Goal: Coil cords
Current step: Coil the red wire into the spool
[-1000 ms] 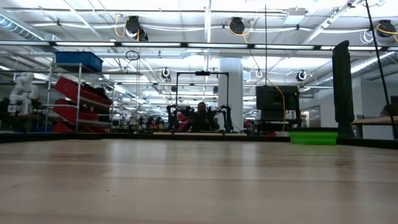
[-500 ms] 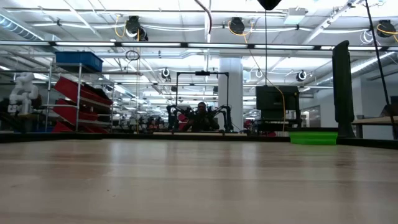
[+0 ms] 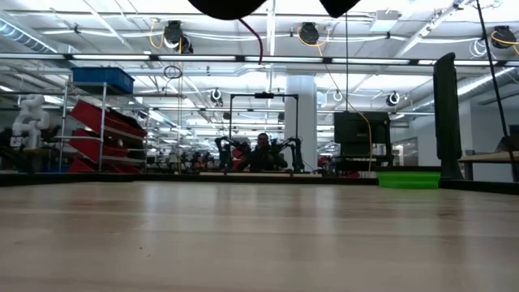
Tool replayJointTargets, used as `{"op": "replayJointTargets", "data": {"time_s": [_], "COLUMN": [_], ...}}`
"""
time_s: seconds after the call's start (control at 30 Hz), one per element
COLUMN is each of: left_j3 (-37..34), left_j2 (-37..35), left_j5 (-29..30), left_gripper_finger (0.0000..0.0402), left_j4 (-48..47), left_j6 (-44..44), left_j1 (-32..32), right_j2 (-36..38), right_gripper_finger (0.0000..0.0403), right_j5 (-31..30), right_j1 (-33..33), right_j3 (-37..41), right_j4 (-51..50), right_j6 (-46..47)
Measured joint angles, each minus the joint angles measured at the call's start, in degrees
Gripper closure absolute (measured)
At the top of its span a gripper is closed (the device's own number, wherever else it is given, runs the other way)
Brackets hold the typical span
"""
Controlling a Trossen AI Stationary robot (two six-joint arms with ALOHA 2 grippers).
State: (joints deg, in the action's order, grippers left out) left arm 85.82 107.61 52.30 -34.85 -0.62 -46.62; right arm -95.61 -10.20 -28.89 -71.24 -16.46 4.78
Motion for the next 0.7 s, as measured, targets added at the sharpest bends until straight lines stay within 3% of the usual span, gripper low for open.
{"op": "replayJointTargets", "data": {"time_s": [0.2,0.5,0.7], "left_j3": [0.00,1.43,2.36], "left_j2": [0.00,0.00,-0.17], "left_j5": [-2.82,-5.28,-7.97], "left_gripper_finger": [0.0400,0.0400,0.0400], "left_j4": [0.45,2.87,4.49], "left_j6": [2.57,2.95,3.18], "left_j1": [-1.91,-3.09,-2.91], "right_j2": [0.00,-0.26,-0.28], "right_gripper_finger": [0.0368,0.0280,0.0235], "right_j5": [5.83,12.11,11.93], "right_j1": [3.59,5.32,5.60], "right_j3": [6.92,20.82,21.44], "right_j4": [12.04,43.93,45.39], "right_j6": [-3.92,-7.02,-4.88]}}
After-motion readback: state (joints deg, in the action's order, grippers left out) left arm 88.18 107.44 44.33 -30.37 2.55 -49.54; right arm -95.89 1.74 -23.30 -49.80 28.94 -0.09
